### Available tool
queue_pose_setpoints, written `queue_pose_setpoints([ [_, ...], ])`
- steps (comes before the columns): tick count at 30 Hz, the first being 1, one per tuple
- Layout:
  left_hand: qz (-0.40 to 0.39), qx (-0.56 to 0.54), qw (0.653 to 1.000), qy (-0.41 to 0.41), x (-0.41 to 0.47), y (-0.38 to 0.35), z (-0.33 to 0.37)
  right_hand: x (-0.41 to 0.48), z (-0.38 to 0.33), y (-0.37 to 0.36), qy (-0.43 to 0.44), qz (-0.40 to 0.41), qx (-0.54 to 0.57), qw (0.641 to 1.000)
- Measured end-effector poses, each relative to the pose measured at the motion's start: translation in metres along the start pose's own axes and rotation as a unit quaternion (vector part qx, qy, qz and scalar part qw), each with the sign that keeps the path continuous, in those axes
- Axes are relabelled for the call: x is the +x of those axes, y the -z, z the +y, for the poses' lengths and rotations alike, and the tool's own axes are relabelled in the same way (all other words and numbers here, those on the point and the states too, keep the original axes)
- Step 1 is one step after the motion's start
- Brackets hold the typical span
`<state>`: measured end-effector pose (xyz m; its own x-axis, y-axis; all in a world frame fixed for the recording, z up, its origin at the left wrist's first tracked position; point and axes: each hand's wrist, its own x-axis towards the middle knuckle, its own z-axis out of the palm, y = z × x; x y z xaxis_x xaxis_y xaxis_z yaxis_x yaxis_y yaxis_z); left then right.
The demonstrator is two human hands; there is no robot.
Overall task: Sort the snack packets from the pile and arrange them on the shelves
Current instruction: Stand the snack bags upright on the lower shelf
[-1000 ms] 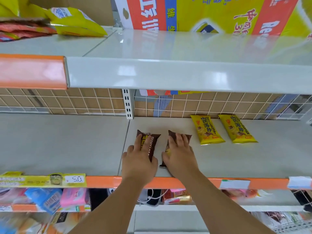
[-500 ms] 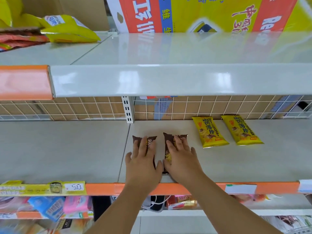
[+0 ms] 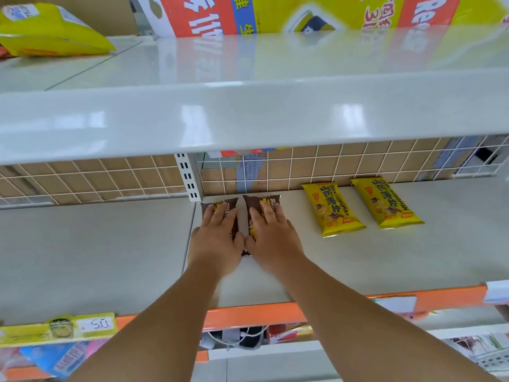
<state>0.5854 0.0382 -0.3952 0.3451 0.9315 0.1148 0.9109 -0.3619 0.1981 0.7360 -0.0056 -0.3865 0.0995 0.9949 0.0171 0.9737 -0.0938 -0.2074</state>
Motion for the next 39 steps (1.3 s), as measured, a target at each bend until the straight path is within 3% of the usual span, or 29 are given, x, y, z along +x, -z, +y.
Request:
queue_pose_setpoints([
  [17, 0.034, -0.012, 0.999, -0.015, 0.04, -0.01, -0.015, 0.043, 0.001, -0.004, 0.003, 0.006, -0.005, 1.0],
  [39, -0.04, 0.063, 0.997, -0.032, 0.043, 0.003, -0.017, 0.036, -0.001, 0.003, -0.023, -0.028, -0.007, 0.999],
])
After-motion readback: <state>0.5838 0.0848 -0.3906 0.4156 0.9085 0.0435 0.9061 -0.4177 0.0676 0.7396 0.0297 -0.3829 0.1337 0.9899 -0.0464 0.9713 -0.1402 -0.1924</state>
